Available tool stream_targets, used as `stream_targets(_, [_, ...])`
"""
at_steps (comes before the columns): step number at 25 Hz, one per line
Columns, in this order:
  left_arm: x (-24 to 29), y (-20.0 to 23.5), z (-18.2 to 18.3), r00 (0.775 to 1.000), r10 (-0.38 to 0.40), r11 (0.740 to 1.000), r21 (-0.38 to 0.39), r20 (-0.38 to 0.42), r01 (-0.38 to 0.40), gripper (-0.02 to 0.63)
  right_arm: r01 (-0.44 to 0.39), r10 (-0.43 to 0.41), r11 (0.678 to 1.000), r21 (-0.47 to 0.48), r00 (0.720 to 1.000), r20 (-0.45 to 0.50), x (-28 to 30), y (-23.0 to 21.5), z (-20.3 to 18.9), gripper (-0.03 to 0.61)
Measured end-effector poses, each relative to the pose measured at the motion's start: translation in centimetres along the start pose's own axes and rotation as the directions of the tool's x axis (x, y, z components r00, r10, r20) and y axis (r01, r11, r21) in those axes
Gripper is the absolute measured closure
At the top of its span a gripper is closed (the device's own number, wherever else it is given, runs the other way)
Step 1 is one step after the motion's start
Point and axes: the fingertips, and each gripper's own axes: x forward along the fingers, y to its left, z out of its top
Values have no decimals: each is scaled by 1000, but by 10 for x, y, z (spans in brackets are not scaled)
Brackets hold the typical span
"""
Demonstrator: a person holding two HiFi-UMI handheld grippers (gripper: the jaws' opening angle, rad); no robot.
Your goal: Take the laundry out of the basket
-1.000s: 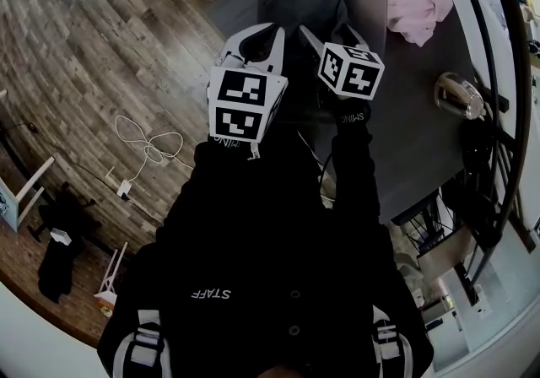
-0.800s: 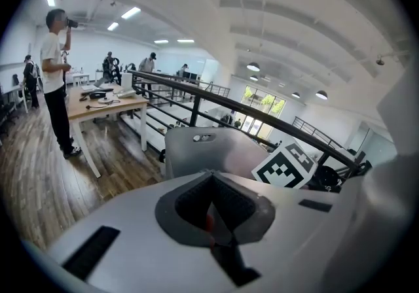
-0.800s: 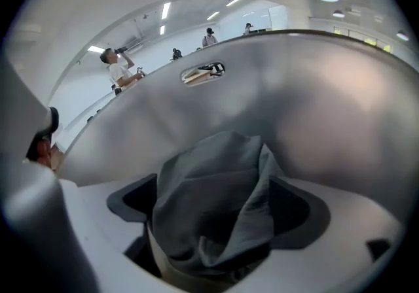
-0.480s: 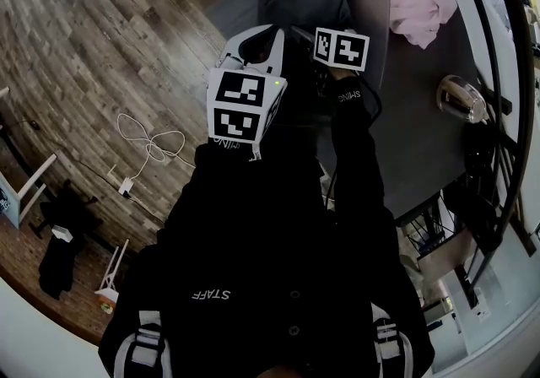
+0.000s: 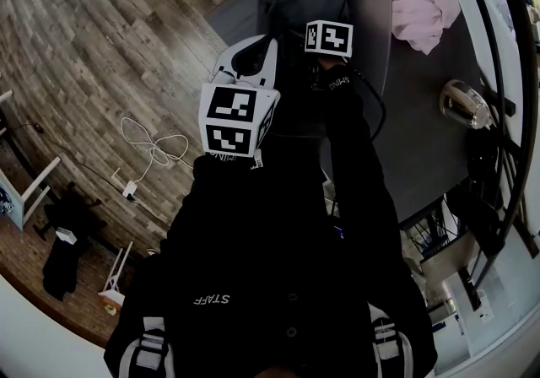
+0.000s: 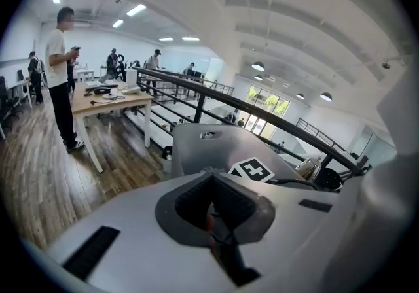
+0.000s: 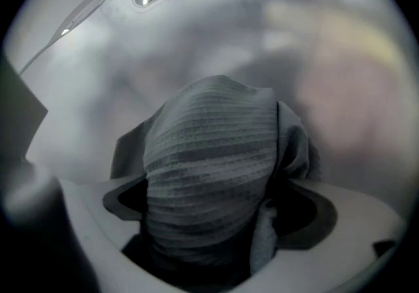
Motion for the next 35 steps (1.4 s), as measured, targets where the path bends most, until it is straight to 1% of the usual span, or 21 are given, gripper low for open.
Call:
stream_targets(5, [2, 2, -3, 1000, 1, 1000, -12, -1, -1, 612, 6, -6, 1000, 8, 1000, -8, 10, -1, 3, 12])
stream_targets(10, [1, 4, -6, 1000, 6, 1000, -20, -5, -6, 612, 35, -35, 999, 1, 999, -12, 13, -5, 6, 14])
stream_targets(13, [-3, 6, -9, 1000, 13, 1000, -20, -7, -13, 612, 52, -52, 999, -1, 999, 7, 10, -5, 6, 19])
stream_targets(14, [-5, 6, -10, 1000, 15, 1000, -19, -6, -15, 612, 56, -56, 998, 1, 998, 19, 8, -4, 7, 46])
stream_targets(15, [-7, 6, -11, 1000, 18, 1000, -17, -5, -18, 612, 60, -60, 998, 3, 998, 33, 6, -3, 7, 90])
stream_targets(17, [-12, 6, -12, 1000, 24, 1000, -11, -2, -25, 612, 65, -65, 998, 3, 996, 63, 1, 1, 7, 199])
stream_targets(18, [-16, 5, -11, 1000, 28, 1000, -7, 1, -28, 612, 67, -67, 998, 0, 995, 77, -2, 2, 6, 244])
stream_targets(19, [-19, 4, -10, 999, 31, 1000, -3, 5, -31, 612, 67, -67, 998, -3, 994, 88, -4, 3, 6, 270])
stream_targets(21, [-28, 1, -7, 999, 37, 999, 6, 21, -37, 612, 63, -62, 998, -3, 992, 106, -12, 3, 7, 309])
stream_targets(22, [-34, 0, -4, 999, 40, 999, 9, 32, -41, 612, 59, -59, 998, -2, 991, 118, -19, 4, 8, 319])
stream_targets(25, [-52, 0, 2, 997, 51, 999, 14, 62, -52, 612, 43, -40, 999, -10, 984, 172, -47, 15, 14, 324])
stream_targets(27, [-65, -2, 4, 996, 55, 998, 16, 77, -56, 612, 31, -26, 999, -18, 975, 221, -72, 25, 18, 322])
stream_targets(30, [-81, -9, 9, 993, 55, 998, 20, 104, -57, 612, 33, -18, 999, -41, 950, 313, -118, 38, 26, 321])
stream_targets(33, [-98, -17, 14, 990, 54, 998, 23, 132, -57, 612, 28, -7, 999, -46, 915, 404, -166, 51, 25, 318])
stream_targets(35, [-106, -21, 23, 986, 54, 998, 35, 160, -60, 612, 15, 8, 999, -45, 882, 471, -196, 58, 29, 316])
